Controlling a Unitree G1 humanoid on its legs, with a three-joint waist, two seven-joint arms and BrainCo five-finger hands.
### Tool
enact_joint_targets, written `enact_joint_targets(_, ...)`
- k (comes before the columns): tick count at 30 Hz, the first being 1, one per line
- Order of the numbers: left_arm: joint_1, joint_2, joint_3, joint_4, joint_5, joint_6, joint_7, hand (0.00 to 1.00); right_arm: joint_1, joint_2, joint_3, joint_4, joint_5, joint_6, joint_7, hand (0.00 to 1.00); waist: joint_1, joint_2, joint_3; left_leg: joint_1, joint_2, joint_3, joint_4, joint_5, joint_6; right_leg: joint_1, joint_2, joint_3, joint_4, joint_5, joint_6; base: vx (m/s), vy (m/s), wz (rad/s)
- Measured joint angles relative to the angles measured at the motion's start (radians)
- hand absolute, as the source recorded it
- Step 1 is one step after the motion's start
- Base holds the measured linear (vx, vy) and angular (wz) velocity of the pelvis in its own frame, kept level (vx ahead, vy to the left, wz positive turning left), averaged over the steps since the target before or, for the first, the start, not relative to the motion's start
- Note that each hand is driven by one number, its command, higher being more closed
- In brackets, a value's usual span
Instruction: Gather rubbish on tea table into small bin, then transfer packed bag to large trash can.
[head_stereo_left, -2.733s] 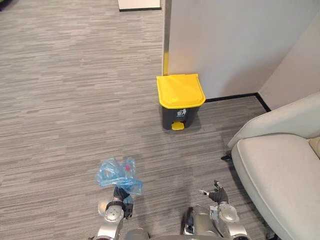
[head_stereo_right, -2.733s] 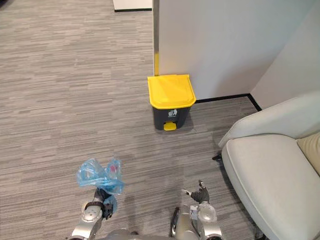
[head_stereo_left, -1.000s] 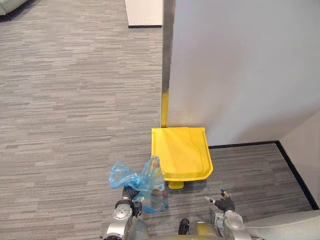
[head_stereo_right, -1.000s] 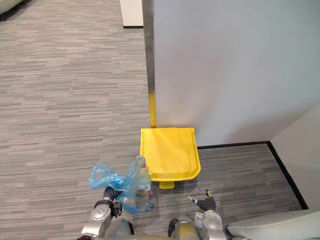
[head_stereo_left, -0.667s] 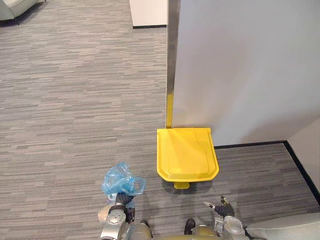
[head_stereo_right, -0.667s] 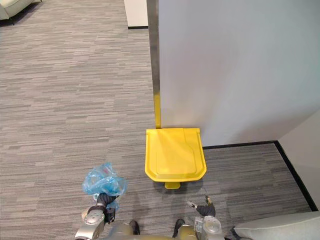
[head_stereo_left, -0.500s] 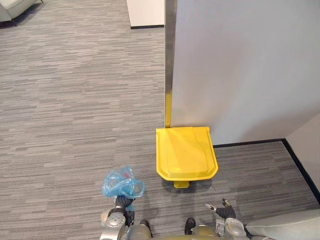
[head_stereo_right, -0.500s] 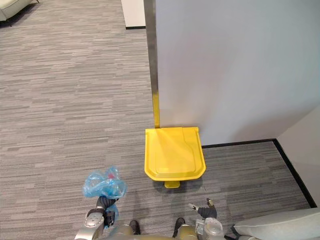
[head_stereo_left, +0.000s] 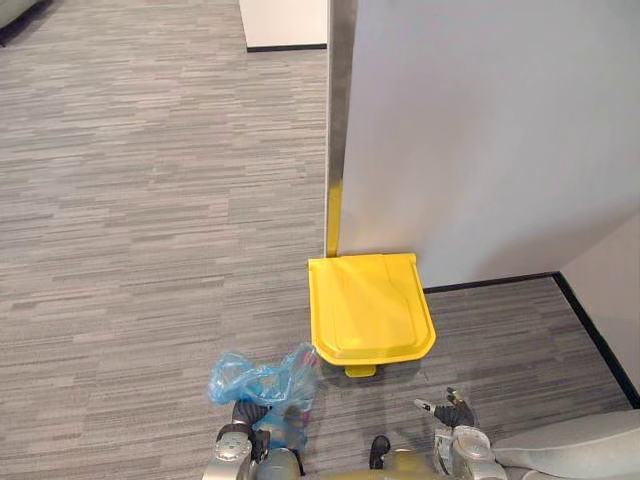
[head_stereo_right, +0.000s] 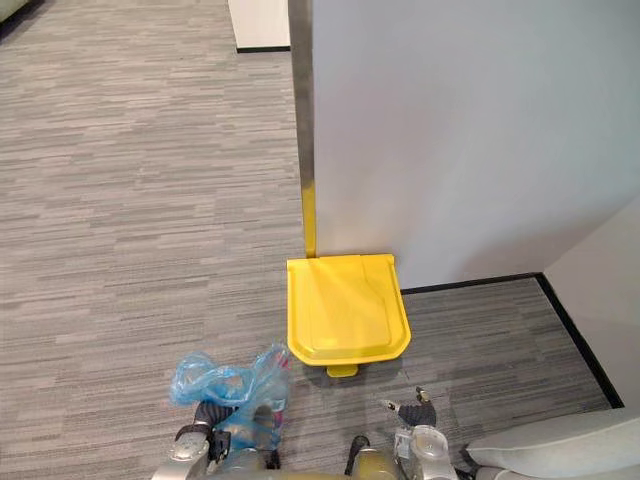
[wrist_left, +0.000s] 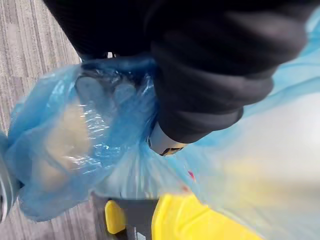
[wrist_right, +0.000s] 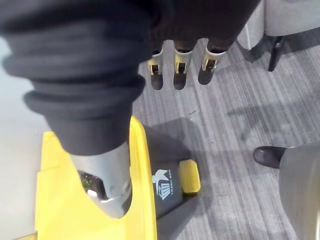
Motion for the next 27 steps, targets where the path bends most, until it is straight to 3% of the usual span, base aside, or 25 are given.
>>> enact_joint_targets(1,-0.002,0.0,0.002,-0.006,0.0,-0.001,0.001,1.0,0.009,0.01,0.001,-0.01,0.001,0.0,0.0,0.0,-0.008,0.008,0.01,0.002,0.003,-0.017,0.025,-0.016,0.01,-0.036,0.006,0.019,0.053,-0.029,-0.008,0.12,0.05,0.47)
enact_joint_targets(2,-0.016,0.006,0.006,-0.006,0.0,0.0,0.004,1.0,0.01,0.019,0.001,-0.021,0.001,0.001,0.0,0.0,-0.008,-0.005,0.024,0.016,0.005,-0.032,0.05,-0.041,0.013,-0.066,0.009,0.02,0.026,-0.044,-0.021,0.16,-0.004,0.41)
enact_joint_targets(4,-0.036,0.023,0.004,-0.005,0.0,0.003,0.016,1.0,0.011,0.021,-0.001,-0.026,0.002,0.001,-0.001,0.0,-0.007,-0.022,0.036,0.031,0.004,-0.05,0.078,-0.071,0.007,-0.11,0.013,0.001,-0.1,-0.022,-0.026,0.18,-0.068,0.48)
enact_joint_targets(6,-0.059,0.021,0.007,-0.006,0.0,0.004,0.022,1.0,0.023,0.016,-0.009,-0.027,0.002,0.004,-0.003,0.0,-0.016,-0.017,0.044,0.039,0.016,-0.085,0.112,-0.105,-0.009,-0.062,0.026,-0.028,-0.203,0.034,-0.045,0.25,-0.125,0.54)
enact_joint_targets(7,-0.075,0.024,0.007,-0.014,0.0,0.002,0.023,1.0,0.02,0.015,-0.027,-0.03,0.002,0.005,-0.003,0.0,-0.002,-0.023,0.043,0.045,0.024,-0.094,0.132,-0.117,-0.043,-0.012,0.029,-0.035,-0.25,0.117,-0.075,0.33,-0.159,0.38)
enact_joint_targets(8,-0.094,0.022,0.005,-0.021,0.001,0.001,0.021,1.0,0.01,0.02,-0.059,-0.056,0.003,0.006,-0.005,0.0,-0.007,-0.001,0.062,0.046,0.034,-0.101,0.134,-0.118,-0.056,-0.016,0.025,-0.054,-0.204,0.086,-0.082,0.32,-0.138,0.3)
enact_joint_targets(9,-0.099,0.019,0.003,-0.028,0.001,0.001,0.02,1.0,0.005,0.023,-0.075,-0.069,0.003,0.005,-0.006,0.0,-0.01,0.003,0.068,0.051,0.031,-0.104,0.129,-0.113,-0.064,-0.022,0.02,-0.057,-0.181,0.071,-0.091,0.22,-0.101,0.35)
enact_joint_targets(11,-0.101,0.011,0.004,-0.047,0.002,-0.001,0.02,1.0,0.018,0.023,-0.121,-0.099,0.019,0.006,-0.005,0.0,-0.01,0.006,0.07,0.108,0.03,-0.105,0.107,-0.107,-0.074,-0.007,0.002,-0.058,-0.091,-0.003,-0.102,0.27,-0.108,0.25)
enact_joint_targets(13,-0.102,0.013,0.007,-0.049,0.003,-0.004,0.019,1.0,0.022,0.022,-0.155,-0.11,0.042,0.004,-0.004,0.0,-0.006,0.0,0.067,0.144,0.039,-0.106,0.086,-0.101,-0.086,0.017,0.005,-0.07,-0.081,-0.034,-0.105,0.22,-0.081,0.07)
enact_joint_targets(17,-0.107,-0.012,0.019,-0.049,0.004,-0.004,0.015,1.0,0.05,0.023,-0.21,-0.131,0.135,-0.007,-0.006,0.0,-0.02,-0.016,0.048,0.144,0.054,-0.109,0.019,-0.082,-0.111,0.029,0.018,-0.102,-0.133,-0.035,-0.104,0.06,-0.043,0.17)
enact_joint_targets(21,-0.064,-0.019,0.02,-0.048,0.004,-0.004,0.016,1.0,0.109,0.06,-0.238,-0.116,0.201,-0.007,-0.008,0.0,-0.036,-0.039,-0.027,0.142,0.074,-0.11,-0.028,-0.065,-0.122,0.04,0.039,-0.122,-0.184,-0.024,-0.104,-0.01,-0.017,0.14)
enact_joint_targets(27,-0.059,-0.019,0.014,-0.046,0.003,-0.003,0.018,1.0,0.118,0.067,-0.237,-0.094,0.207,-0.007,-0.008,0.0,-0.039,-0.034,-0.051,0.136,0.086,-0.109,-0.073,-0.026,-0.14,0.047,0.064,-0.137,-0.233,0.013,-0.124,-0.04,-0.033,0.04)
